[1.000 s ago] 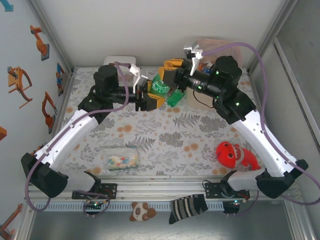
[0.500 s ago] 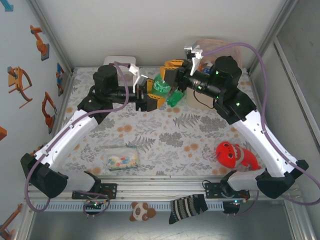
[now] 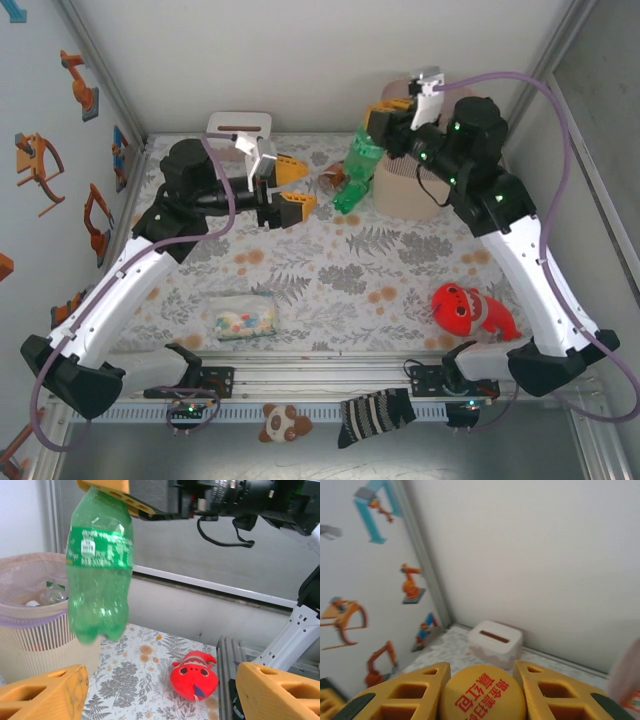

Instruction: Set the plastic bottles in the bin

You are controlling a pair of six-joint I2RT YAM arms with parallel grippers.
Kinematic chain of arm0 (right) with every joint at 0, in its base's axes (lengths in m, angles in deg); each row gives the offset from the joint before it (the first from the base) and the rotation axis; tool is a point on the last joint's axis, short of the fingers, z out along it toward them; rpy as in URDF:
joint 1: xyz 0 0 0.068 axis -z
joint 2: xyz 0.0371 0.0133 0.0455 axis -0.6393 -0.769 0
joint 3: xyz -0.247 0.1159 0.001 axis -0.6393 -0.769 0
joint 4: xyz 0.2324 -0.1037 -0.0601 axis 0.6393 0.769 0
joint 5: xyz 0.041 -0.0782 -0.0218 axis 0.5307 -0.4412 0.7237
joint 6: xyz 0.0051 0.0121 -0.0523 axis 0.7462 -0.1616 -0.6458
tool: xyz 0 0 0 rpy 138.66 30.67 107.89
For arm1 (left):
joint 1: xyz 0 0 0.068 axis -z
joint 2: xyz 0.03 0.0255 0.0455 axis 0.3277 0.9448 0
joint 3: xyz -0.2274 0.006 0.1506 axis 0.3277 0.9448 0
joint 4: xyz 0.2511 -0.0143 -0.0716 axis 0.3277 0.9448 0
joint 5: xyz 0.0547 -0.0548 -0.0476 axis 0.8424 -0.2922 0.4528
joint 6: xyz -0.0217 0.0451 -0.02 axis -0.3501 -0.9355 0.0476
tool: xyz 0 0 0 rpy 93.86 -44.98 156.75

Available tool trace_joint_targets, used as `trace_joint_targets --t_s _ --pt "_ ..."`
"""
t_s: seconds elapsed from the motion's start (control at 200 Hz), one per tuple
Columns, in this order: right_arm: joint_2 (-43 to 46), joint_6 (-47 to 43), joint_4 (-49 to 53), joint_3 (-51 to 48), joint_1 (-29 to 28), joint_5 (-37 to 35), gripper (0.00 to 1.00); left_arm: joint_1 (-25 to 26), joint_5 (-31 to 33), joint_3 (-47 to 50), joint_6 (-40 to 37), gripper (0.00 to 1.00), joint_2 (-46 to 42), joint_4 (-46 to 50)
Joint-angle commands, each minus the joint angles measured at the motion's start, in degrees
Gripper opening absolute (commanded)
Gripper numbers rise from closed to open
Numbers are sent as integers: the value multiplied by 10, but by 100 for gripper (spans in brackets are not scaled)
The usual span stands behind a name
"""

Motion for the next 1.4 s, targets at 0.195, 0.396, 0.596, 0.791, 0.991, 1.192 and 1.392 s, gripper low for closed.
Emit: trace_joint_targets --t_s 0.195,0.396,0.596,0.791,0.991,1.192,1.392 --pt "-62 -43 32 80 124 -60 26 -4 12 19 -16 77 -23 28" --pt "-124 -65 46 133 182 -66 26 -4 18 25 -13 77 -34 31" --pt "-176 -82 54 162 219 -70 25 -4 24 28 -13 78 -43 38" --pt "-213 -107 63 157 238 -72 25 -4 28 34 -14 77 -44 42" --pt "-241 -115 77 124 254 -65 24 -4 31 48 -8 77 -47 35" --pt "-269 -118 110 102 262 -61 24 -4 38 52 -13 77 -46 40" --pt "-306 -119 143 88 269 -58 24 -4 39 54 -14 77 -39 39"
